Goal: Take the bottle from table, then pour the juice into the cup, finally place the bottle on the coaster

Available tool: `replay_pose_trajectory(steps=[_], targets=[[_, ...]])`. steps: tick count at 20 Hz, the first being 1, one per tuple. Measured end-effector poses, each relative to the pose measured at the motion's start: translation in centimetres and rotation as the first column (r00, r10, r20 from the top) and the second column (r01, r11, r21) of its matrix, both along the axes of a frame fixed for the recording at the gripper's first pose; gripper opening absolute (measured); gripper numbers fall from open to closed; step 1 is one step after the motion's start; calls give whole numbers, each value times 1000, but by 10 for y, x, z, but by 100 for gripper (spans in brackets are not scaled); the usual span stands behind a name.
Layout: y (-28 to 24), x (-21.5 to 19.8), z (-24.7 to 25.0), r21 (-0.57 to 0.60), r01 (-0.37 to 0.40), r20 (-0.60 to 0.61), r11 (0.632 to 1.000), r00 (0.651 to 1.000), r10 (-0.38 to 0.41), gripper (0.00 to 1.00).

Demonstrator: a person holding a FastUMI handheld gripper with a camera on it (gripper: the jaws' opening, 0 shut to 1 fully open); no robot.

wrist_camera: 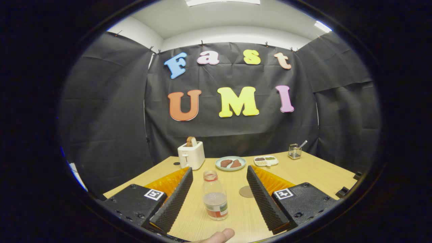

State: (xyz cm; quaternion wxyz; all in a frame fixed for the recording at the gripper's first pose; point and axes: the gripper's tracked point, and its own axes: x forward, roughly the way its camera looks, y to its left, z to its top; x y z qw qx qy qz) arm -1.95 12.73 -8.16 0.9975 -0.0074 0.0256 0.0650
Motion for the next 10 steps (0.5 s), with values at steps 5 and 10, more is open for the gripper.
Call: replay_pose_trajectory(steps=[5,10], targets=[[14,13,-42,-22,12,-26,1000,1000,-13,100],[12,27,-69,-59,45,-1,997,999,-45,100]])
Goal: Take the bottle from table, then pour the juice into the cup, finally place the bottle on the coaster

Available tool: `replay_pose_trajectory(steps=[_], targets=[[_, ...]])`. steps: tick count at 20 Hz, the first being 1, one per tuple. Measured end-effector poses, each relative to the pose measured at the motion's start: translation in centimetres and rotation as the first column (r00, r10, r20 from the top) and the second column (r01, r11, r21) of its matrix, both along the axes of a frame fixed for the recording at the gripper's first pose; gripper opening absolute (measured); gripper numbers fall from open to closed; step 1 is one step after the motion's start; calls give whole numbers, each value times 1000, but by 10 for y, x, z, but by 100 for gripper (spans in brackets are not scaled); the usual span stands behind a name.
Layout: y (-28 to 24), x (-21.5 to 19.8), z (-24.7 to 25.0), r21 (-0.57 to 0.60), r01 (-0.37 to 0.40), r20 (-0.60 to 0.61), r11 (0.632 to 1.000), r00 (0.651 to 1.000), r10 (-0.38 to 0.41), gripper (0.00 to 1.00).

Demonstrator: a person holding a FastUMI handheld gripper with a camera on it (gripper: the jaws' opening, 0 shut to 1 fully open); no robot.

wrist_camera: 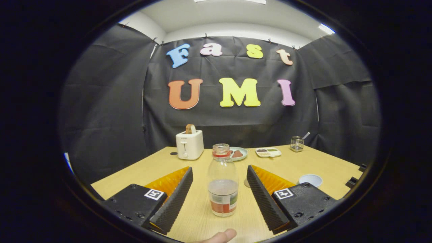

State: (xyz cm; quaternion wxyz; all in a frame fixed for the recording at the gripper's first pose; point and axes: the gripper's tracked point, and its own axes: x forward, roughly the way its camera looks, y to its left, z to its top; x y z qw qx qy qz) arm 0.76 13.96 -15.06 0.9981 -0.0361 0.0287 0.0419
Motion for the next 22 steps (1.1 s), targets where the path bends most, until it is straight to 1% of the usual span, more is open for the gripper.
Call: replay_pose_trajectory(steps=[4,9,13,15,16,17,18,20,22], targets=[[-2,15,-15,-9,17,6,1000,1000,-17,100],[5,42,-40,-16,21,-43,1000,999,-22,100],[0,66,-58,-38,63,-57,997,996,-65,100],[2,76,-62,-30,61,-51,998,997,-63,100],[-2,78,-59,-34,80,-34,996,996,-81,100],[1,76,-58,-35,69,-26,997,997,-70,93],[1,76,-60,-32,59,-33,998,998,-60,83],[0,73,-52,-21,48,-22,999,999,-48,83],[-1,71,-48,13,38,-35,999,999,-37,83]])
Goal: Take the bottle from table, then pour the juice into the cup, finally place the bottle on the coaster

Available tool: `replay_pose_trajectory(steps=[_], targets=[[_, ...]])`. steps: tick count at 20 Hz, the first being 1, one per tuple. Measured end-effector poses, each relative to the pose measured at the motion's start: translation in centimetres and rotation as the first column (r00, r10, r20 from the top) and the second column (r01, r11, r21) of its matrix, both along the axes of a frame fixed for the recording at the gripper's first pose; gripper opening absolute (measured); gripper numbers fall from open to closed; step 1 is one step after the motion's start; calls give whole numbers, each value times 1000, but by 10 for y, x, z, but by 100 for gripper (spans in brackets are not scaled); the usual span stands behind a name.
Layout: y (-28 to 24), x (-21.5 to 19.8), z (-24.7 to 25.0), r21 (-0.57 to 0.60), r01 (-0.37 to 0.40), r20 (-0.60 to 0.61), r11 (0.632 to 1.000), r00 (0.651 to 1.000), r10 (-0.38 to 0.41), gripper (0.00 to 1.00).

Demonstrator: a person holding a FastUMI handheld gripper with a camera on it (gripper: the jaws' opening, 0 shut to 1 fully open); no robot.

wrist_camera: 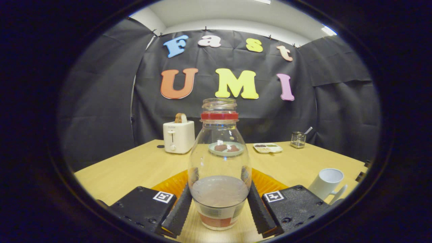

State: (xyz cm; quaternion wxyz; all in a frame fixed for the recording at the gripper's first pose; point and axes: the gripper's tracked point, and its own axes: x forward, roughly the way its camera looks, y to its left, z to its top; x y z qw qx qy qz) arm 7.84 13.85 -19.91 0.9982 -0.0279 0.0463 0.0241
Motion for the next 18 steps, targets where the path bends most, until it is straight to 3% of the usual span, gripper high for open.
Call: replay_pose_trajectory(steps=[8,12,15,18], targets=[[3,-22,31,180,-48,-51,983,997,58,81],[-4,-28,35,308,-68,-93,949,991,101,81],[-19,-28,32,360,-30,-116,932,990,77,81],[-26,-26,34,458,-18,-124,889,989,83,81]])
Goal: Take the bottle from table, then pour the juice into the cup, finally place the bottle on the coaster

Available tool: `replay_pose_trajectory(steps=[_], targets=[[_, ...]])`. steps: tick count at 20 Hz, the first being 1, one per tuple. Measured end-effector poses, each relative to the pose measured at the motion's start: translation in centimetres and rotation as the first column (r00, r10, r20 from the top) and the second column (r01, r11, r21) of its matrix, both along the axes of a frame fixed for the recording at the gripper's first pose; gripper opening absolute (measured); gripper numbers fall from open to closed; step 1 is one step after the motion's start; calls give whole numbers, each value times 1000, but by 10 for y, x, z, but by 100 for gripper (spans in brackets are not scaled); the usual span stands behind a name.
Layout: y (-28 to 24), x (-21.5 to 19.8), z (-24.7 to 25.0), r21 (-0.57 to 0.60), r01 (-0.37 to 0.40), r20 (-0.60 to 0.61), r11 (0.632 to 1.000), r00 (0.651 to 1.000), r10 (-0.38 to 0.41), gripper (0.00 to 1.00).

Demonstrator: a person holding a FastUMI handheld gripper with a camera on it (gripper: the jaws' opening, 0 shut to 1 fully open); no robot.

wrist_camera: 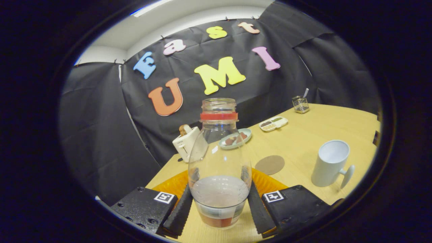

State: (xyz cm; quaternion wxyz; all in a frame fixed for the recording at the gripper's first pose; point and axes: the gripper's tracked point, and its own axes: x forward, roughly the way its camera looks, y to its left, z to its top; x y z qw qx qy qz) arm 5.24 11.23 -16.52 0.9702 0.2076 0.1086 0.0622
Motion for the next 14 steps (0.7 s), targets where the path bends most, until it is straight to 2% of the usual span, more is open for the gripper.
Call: replay_pose_trajectory(steps=[3,7,10,14], targets=[[-4,2,3,143,0,-16,990,1000,3,81],[-15,-1,6,328,19,-31,944,999,-10,80],[-17,-2,9,395,14,-35,918,999,0,81],[-22,-1,14,513,20,-57,858,998,11,80]])
